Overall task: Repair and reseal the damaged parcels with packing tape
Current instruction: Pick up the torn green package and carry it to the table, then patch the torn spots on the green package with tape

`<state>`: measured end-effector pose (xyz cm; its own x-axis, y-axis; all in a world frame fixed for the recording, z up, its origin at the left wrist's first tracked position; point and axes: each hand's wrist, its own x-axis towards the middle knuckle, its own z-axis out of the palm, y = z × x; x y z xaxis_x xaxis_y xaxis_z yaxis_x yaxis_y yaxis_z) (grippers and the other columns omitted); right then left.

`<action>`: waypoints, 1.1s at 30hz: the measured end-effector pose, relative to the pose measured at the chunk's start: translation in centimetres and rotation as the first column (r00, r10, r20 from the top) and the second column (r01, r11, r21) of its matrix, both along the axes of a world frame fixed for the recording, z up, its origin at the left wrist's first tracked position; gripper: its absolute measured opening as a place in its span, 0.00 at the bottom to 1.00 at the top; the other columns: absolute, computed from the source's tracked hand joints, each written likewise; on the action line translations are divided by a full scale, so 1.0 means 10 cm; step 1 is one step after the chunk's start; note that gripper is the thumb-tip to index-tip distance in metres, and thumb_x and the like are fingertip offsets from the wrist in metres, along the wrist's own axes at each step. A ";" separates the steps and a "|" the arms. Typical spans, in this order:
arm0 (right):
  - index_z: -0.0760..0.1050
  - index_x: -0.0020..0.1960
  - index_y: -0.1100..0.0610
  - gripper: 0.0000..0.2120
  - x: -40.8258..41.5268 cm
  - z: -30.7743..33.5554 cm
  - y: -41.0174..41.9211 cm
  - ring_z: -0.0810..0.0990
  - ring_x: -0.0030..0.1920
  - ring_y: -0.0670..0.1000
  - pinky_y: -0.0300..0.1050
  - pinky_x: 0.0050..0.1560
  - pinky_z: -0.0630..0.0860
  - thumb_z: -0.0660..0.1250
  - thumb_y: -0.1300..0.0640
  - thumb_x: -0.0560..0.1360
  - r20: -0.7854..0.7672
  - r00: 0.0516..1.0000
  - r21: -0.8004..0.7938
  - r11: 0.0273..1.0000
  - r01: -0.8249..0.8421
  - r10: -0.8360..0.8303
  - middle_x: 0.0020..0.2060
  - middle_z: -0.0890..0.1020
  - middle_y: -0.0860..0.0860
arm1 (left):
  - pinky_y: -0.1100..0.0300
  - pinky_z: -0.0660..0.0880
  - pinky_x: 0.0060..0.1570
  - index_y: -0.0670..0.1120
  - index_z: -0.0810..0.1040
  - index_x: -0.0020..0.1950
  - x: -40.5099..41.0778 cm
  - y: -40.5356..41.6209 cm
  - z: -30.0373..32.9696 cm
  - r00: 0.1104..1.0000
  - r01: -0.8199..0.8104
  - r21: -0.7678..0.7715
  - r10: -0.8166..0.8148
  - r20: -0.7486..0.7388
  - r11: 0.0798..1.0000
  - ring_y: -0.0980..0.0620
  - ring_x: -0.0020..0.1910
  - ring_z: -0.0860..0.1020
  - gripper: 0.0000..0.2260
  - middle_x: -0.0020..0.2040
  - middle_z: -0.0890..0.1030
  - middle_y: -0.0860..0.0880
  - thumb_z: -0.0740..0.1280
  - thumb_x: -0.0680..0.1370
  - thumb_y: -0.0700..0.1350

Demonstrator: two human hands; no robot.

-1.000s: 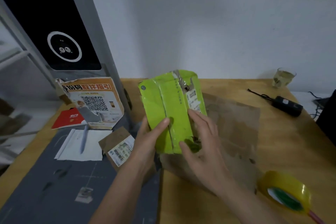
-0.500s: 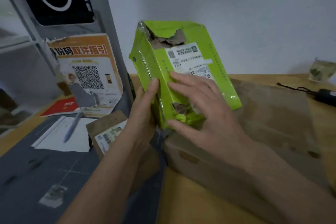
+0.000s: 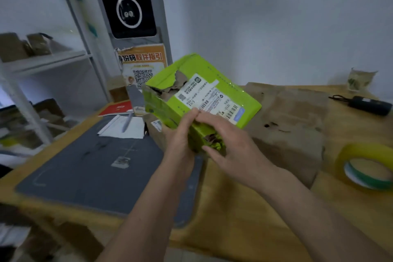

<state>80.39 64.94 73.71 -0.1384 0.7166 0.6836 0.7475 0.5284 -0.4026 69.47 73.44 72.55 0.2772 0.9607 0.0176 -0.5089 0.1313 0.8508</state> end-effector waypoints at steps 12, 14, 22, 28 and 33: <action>0.47 0.77 0.46 0.54 -0.15 -0.15 -1.17 0.61 0.69 0.41 0.42 0.68 0.59 0.79 0.46 0.62 -0.627 0.660 -0.443 0.886 0.135 -0.414 0.72 0.59 0.42 | 0.54 0.77 0.41 0.46 0.79 0.64 -0.13 -1.29 -0.21 0.994 0.067 -0.282 -0.040 0.100 0.957 0.47 0.42 0.83 0.23 0.51 0.84 0.46 0.69 0.75 0.59; 0.52 0.75 0.41 0.49 -0.12 -0.24 -1.28 0.77 0.57 0.41 0.52 0.60 0.72 0.75 0.44 0.62 -0.830 0.403 -0.486 0.854 -0.185 -0.385 0.63 0.73 0.38 | 0.50 0.79 0.46 0.47 0.80 0.61 -0.11 -1.44 -0.26 0.984 0.121 -0.290 -0.077 0.159 0.949 0.49 0.42 0.84 0.19 0.51 0.84 0.46 0.68 0.76 0.57; 0.67 0.67 0.41 0.36 0.15 -0.48 -1.41 0.81 0.53 0.54 0.54 0.44 0.79 0.76 0.42 0.62 -0.828 0.226 -0.554 0.811 -0.188 -0.514 0.56 0.80 0.46 | 0.46 0.77 0.58 0.49 0.77 0.66 -0.11 -1.62 -0.47 0.975 -0.025 -0.307 -0.044 -0.217 0.951 0.45 0.59 0.79 0.40 0.63 0.80 0.47 0.80 0.57 0.62; 0.78 0.52 0.47 0.16 0.38 -0.54 -1.47 0.80 0.52 0.55 0.54 0.51 0.77 0.71 0.42 0.68 -0.762 0.200 -0.648 0.725 -0.234 -0.616 0.50 0.81 0.51 | 0.52 0.61 0.71 0.45 0.57 0.78 -0.40 -1.51 -0.49 0.691 -0.375 0.219 0.429 -0.582 0.901 0.49 0.75 0.58 0.45 0.77 0.57 0.47 0.78 0.68 0.54; 0.80 0.53 0.48 0.17 0.50 -0.53 -1.30 0.79 0.54 0.56 0.55 0.52 0.76 0.69 0.40 0.69 -0.715 0.231 -0.699 0.691 -0.186 -0.660 0.51 0.82 0.52 | 0.63 0.73 0.52 0.54 0.75 0.64 -0.46 -1.50 -0.61 0.746 -0.103 0.377 0.323 -0.582 0.920 0.63 0.52 0.75 0.21 0.60 0.76 0.55 0.75 0.73 0.51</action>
